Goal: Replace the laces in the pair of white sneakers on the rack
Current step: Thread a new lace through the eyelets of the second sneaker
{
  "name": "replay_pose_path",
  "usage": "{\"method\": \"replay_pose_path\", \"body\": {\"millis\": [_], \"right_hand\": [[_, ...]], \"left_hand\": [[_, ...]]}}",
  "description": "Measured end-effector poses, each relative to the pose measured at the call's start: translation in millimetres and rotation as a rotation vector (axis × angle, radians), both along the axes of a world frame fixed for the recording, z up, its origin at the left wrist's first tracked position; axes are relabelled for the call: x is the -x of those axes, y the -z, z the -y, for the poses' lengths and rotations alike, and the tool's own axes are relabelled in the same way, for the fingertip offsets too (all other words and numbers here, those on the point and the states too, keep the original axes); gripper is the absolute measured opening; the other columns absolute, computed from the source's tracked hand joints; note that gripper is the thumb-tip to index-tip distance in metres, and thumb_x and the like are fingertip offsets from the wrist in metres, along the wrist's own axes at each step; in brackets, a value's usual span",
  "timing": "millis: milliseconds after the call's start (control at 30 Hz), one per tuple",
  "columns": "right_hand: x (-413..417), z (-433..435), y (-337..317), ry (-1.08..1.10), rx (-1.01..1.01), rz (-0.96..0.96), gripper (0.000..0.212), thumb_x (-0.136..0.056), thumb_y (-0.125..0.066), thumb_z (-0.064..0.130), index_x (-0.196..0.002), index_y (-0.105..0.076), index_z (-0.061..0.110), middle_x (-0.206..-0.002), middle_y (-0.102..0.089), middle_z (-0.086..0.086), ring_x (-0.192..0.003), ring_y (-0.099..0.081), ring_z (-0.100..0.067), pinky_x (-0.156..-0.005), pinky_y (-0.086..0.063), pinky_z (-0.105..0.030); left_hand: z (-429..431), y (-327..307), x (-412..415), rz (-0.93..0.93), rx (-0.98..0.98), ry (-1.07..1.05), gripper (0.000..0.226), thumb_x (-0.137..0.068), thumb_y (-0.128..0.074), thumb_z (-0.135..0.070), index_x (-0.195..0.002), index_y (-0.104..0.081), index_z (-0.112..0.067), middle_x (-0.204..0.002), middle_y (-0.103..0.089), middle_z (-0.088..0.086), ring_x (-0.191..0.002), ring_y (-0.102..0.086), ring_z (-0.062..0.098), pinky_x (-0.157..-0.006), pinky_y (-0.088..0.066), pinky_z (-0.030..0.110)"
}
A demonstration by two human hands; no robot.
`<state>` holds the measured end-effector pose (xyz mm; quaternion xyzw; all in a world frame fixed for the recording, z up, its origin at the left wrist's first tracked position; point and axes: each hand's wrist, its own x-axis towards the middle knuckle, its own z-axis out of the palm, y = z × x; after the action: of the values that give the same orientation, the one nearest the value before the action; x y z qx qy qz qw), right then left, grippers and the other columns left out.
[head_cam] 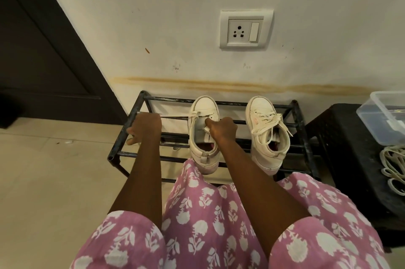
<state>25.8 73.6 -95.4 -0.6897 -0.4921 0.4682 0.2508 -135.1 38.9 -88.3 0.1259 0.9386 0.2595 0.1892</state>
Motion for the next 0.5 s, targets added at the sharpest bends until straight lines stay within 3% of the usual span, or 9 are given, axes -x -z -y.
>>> {"method": "replay_pose_path", "body": {"millis": [133, 267, 367, 500], "right_hand": [[0.6, 1.0, -2.0, 0.000, 0.006, 0.002, 0.047, -0.083, -0.067, 0.030, -0.115, -0.059, -0.003, -0.118, -0.060, -0.019, -0.103, -0.060, -0.029, -0.064, -0.037, -0.026], [-0.7, 1.5, -3.1, -0.004, 0.008, 0.011, 0.045, -0.083, -0.066, 0.030, -0.114, -0.059, -0.002, -0.116, -0.060, -0.019, -0.101, -0.060, -0.029, -0.048, -0.032, -0.022], [-0.5, 1.0, -3.1, -0.012, 0.011, 0.008, 0.046, -0.083, -0.066, 0.030, -0.114, -0.059, -0.003, -0.117, -0.060, -0.019, -0.102, -0.060, -0.029, -0.055, -0.036, -0.023], [-0.5, 0.6, -3.7, -0.014, 0.014, 0.007, 0.047, -0.083, -0.066, 0.030, -0.116, -0.058, -0.003, -0.118, -0.059, -0.019, -0.104, -0.060, -0.030, -0.065, -0.039, -0.027]], "left_hand": [[3.2, 0.7, -3.8, 0.012, 0.033, -0.038, 0.036, -0.095, -0.043, -0.028, -0.122, -0.054, -0.007, -0.137, -0.045, 0.016, -0.134, -0.028, 0.034, -0.108, -0.016, 0.055], [-6.5, 3.1, -15.7, 0.011, 0.086, 0.172, 0.034, -0.093, -0.041, -0.023, -0.121, -0.056, -0.010, -0.136, -0.046, 0.014, -0.132, -0.028, 0.035, -0.108, -0.016, 0.056], [-11.7, 7.1, -22.7, -0.023, -0.077, 0.473, 0.034, -0.095, -0.045, -0.030, -0.116, -0.065, -0.012, -0.126, -0.059, 0.013, -0.120, -0.047, 0.031, -0.104, -0.028, 0.042], [-12.9, 6.4, -33.5, 0.133, -0.310, 0.620, 0.026, -0.085, -0.065, -0.027, -0.105, -0.073, -0.011, -0.108, -0.071, 0.010, -0.107, -0.062, 0.025, -0.100, -0.043, 0.039]]}}
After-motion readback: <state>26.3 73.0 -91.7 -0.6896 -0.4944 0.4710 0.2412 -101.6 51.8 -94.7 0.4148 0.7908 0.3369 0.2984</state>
